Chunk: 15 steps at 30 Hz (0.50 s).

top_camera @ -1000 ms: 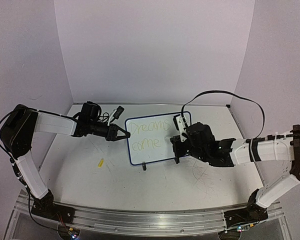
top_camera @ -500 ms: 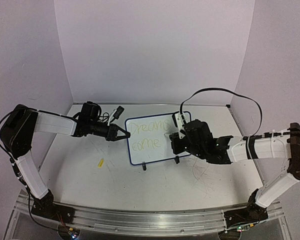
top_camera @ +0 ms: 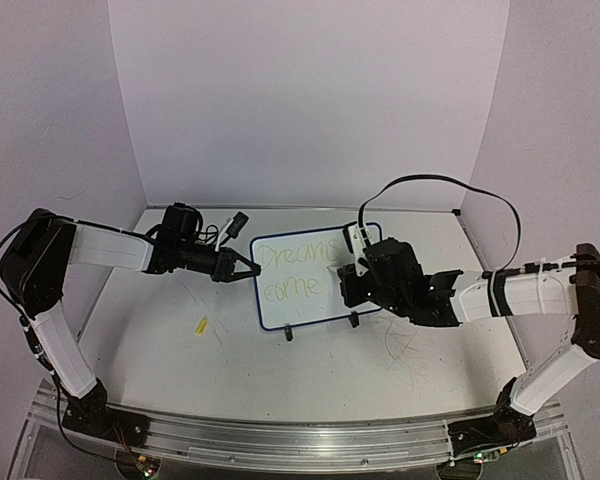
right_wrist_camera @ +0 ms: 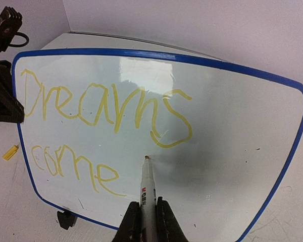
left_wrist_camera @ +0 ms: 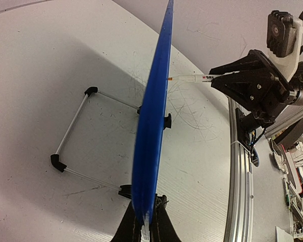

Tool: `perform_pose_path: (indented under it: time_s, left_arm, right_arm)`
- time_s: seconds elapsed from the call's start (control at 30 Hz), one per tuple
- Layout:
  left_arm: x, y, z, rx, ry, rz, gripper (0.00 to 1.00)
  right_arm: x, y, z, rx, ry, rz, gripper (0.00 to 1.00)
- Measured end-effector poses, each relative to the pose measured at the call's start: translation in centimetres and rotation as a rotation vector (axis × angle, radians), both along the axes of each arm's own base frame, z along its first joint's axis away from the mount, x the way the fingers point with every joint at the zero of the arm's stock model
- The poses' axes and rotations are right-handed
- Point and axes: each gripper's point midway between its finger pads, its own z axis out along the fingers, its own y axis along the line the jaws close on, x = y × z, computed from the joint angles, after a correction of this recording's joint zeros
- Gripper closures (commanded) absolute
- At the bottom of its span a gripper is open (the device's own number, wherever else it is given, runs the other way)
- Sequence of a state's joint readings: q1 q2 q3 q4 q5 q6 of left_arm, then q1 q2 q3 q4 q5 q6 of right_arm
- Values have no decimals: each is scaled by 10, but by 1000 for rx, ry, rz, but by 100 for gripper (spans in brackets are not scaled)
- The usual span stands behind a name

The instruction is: Write a sentence on the whiteboard

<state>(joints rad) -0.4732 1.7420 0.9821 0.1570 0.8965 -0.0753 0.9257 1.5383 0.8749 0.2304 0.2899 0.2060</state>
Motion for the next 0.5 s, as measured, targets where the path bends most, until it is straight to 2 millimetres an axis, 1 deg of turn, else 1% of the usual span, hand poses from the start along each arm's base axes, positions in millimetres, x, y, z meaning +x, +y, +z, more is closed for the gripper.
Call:
perform_pose_path:
  time_s: [0.17, 0.4, 0.5]
  left_arm:
    - [0, 0, 0, 0, 0, 0, 100]
    - [0, 0, 0, 0, 0, -1, 100]
    - [0, 0, 0, 0, 0, -1, 100]
  right_arm:
    - [-3, 0, -6, 8, 19, 1, 100]
    - [-20, -3, -31, -13, 79, 15, 100]
    - [-24, -5, -38, -19, 99, 13, 100]
